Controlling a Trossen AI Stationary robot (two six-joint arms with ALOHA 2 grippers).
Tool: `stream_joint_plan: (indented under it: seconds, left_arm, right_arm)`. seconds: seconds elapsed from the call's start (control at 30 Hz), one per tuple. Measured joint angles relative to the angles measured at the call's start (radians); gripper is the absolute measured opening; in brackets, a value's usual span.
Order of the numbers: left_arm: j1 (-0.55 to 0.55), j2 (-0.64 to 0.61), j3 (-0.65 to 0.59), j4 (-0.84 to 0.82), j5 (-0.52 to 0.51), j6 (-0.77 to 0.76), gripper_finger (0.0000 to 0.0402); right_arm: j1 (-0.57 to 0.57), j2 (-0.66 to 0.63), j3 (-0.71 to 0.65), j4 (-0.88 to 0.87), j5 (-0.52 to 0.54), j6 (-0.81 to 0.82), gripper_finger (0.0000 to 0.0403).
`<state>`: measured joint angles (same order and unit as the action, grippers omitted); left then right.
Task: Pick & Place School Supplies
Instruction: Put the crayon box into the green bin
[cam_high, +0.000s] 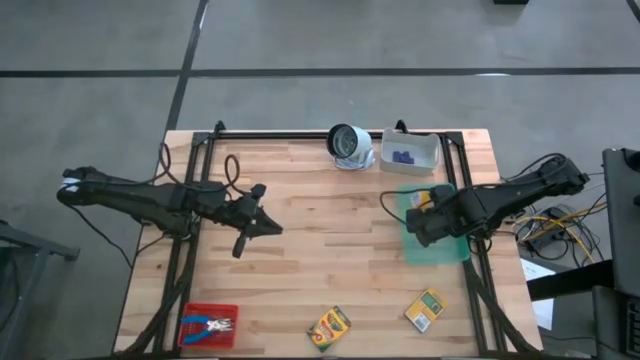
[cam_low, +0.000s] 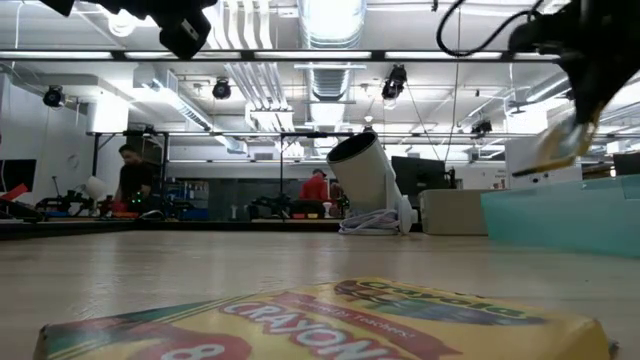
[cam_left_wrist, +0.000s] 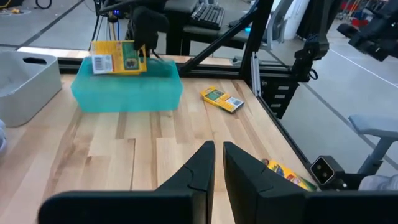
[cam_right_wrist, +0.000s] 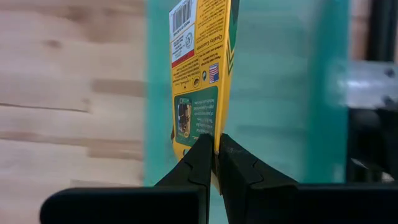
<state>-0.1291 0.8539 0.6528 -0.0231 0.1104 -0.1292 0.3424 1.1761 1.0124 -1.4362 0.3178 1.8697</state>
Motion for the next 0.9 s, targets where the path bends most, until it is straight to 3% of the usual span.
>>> stream_joint_plan:
  seconds: [0.23,0.9]
  left_arm:
    - [0.000,0.000,-0.005,0.000,0.000,-0.002,0.0037]
    - [0.000,0.000,-0.004,0.000,0.000,-0.005,0.0037]
  right_arm:
    - [0.000,0.030,-0.055,-0.015,-0.080,0.040,0.0013]
    - [0.000,0.117,-0.219,0.138,-0.093,0.030,0.0013]
